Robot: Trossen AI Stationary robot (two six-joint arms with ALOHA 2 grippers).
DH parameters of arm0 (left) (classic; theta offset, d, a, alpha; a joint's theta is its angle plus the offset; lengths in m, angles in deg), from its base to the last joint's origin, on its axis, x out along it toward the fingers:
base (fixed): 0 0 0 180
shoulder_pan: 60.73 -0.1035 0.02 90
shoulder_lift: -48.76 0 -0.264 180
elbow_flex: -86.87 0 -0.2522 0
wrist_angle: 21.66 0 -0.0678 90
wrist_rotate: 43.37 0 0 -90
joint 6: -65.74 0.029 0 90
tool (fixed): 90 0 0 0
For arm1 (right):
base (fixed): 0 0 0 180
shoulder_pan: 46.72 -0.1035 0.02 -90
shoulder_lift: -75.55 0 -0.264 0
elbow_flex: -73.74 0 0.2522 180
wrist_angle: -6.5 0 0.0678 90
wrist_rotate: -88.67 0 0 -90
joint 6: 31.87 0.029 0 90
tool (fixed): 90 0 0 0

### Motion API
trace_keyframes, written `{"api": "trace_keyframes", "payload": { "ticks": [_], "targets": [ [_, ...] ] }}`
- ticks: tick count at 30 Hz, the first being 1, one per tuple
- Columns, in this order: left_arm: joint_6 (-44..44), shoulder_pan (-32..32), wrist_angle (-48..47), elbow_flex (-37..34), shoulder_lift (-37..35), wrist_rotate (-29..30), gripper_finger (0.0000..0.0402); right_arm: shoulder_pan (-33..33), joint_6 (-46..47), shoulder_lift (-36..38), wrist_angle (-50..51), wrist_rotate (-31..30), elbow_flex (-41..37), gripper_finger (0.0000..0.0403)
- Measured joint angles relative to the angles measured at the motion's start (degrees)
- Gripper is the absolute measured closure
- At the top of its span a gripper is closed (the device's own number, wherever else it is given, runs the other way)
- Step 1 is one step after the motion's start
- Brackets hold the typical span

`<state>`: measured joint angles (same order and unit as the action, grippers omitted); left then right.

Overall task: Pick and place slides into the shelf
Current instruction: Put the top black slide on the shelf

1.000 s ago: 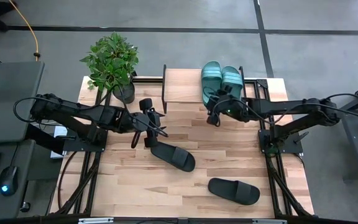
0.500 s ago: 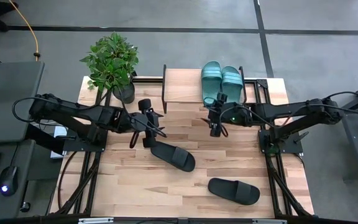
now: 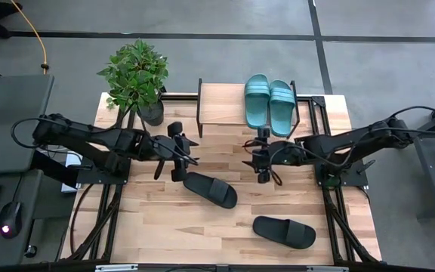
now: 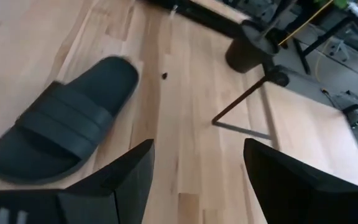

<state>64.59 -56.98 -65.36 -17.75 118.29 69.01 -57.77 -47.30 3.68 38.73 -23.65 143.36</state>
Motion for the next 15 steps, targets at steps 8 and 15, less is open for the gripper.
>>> {"api": "trace_keyframes", "payload": {
  "ticks": [8, 15],
  "targets": [
    [0.7, -1.2, 7.5, -6.6, -6.3, -3.7, 0.0192, -1.7, -1.0, -6.0, -3.6, -0.1, 0.0, 0.0164],
    [-0.4, -1.1, 12.6, -13.4, -13.7, -7.1, 0.0192, -4.4, -4.3, -11.0, -9.2, -1.5, 0.0, 0.0164]
  ]
}}
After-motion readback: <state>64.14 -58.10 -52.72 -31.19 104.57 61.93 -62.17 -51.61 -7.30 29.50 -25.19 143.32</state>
